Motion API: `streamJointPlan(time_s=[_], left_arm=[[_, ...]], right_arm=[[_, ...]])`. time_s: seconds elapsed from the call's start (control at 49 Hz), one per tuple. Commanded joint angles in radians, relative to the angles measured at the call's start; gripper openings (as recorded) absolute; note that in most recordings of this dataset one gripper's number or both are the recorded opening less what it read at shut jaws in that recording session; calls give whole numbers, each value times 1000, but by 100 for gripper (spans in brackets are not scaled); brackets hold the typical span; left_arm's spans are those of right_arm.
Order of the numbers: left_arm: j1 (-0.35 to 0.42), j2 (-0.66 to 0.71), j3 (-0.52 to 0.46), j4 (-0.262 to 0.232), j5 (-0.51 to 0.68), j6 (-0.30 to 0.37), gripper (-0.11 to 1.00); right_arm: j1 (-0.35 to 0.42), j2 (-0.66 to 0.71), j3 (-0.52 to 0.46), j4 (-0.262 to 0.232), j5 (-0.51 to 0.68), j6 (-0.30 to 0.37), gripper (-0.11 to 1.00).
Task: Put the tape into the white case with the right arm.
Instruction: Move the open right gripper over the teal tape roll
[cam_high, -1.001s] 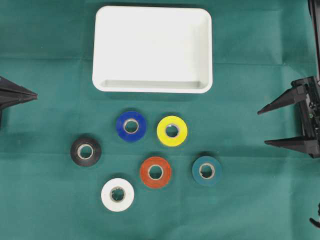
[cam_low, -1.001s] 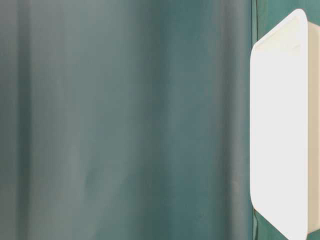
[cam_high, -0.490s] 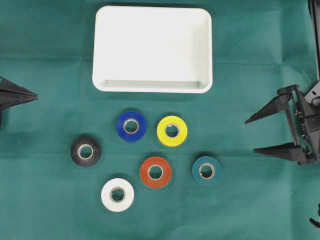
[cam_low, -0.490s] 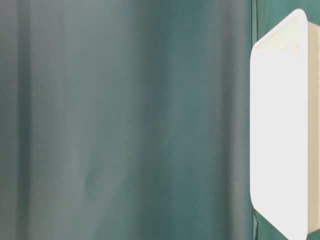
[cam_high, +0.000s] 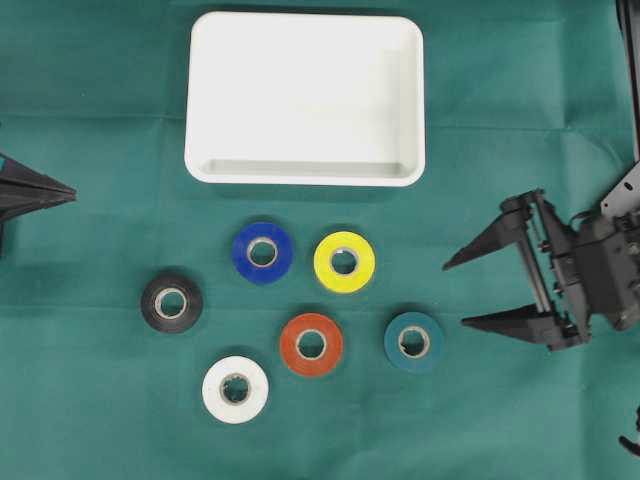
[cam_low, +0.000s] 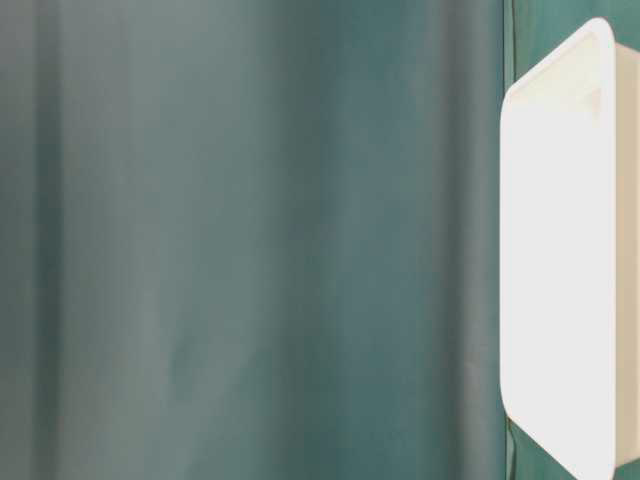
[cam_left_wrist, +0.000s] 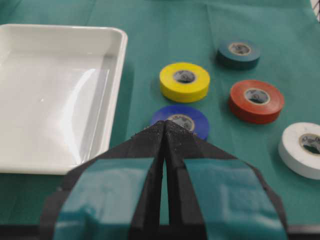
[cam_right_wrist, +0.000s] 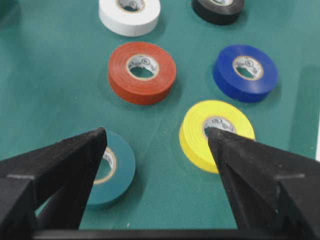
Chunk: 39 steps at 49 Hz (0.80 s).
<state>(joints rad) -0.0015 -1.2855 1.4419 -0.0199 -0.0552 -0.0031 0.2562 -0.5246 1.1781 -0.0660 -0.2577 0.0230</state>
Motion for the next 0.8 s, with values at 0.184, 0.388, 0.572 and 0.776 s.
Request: streamJointPlan(time_s=[0.184,0.388,0.572,0.776], left_arm=[[-2,6,2,-3,-6,0,0],[-2,-25,9,-3,-2,2,0],[-2,-60,21,-2,34,-2,0],[-2,-66,23,-2,71,-3,0]], right_arm=[[40,172,-130,-20,-17,0,71],[44,252,-184,-20,-18,3,71],[46,282,-202,-20,-3,3,71],[46,301,-212,-14,123,6,71]])
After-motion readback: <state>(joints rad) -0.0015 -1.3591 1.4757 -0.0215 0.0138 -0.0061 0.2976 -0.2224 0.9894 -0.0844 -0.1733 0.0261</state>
